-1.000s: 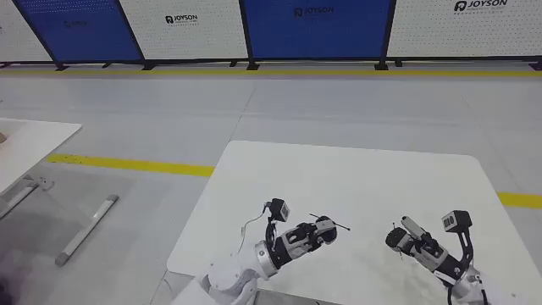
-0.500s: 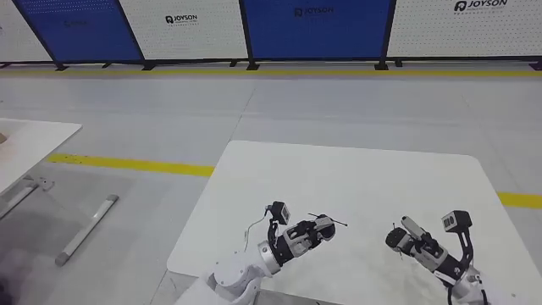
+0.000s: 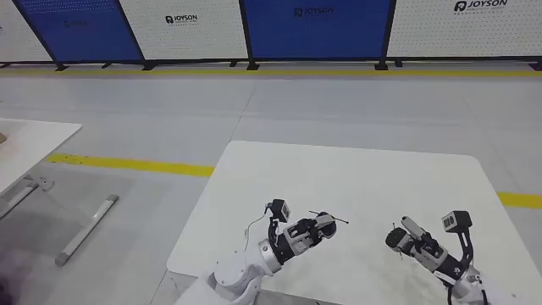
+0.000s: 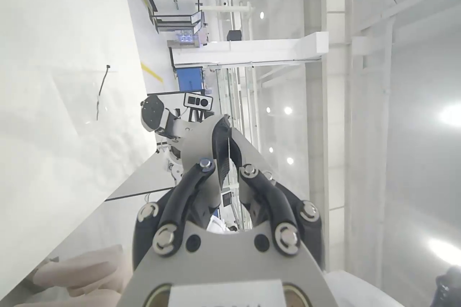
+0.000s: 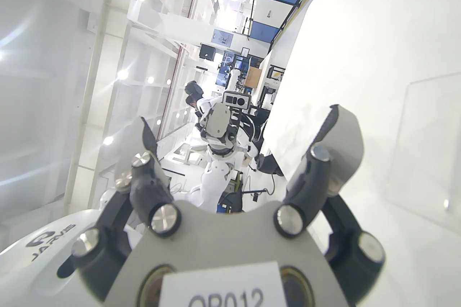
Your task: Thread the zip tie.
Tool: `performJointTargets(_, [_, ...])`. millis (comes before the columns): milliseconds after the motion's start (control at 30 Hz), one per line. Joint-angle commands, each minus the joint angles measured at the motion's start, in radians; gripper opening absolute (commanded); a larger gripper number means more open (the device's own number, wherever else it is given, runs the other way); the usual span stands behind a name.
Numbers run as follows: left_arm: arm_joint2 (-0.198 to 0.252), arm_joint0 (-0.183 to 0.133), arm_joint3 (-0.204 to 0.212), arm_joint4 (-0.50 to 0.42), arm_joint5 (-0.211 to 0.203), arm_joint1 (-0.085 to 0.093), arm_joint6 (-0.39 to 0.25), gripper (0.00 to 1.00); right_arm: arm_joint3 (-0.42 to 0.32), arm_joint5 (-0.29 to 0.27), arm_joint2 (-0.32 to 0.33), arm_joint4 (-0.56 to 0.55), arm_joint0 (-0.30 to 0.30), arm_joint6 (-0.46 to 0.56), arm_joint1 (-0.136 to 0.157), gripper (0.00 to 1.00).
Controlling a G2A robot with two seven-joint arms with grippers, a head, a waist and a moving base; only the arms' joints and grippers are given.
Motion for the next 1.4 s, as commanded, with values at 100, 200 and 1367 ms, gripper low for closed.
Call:
performJointTargets(100, [-0.013,0.045,-0.128,0.032,-0.074,0.008,-0.030,0.00,0.000,0.000,0.000,0.000,0.000,0.000,0.000,1.00])
performJointTargets(200, [-0.037,0.115,-0.265,0.056,-0.116,0.019,-0.067,0.00,0.000,0.000,0.000,0.000,0.000,0.000,0.000,1.00])
performJointTargets(1367, [0.020,0.042,-0.033,0.185,0.120,0.016,0.008,0.00,0.000,0.000,0.000,0.000,0.000,0.000,0.000,1.00])
